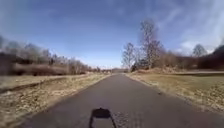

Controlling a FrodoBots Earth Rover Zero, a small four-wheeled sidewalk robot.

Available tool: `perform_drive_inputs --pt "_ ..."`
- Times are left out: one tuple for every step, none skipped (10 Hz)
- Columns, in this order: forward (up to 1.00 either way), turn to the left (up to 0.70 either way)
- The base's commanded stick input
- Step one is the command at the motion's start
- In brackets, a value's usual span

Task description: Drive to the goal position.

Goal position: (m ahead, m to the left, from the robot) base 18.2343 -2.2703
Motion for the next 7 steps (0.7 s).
perform_drive_inputs --pt "0.85 0.00" --pt "0.85 0.00" --pt "0.85 0.00" --pt "0.85 0.00" --pt "0.85 0.00" --pt "0.85 0.00" --pt "0.85 0.00"
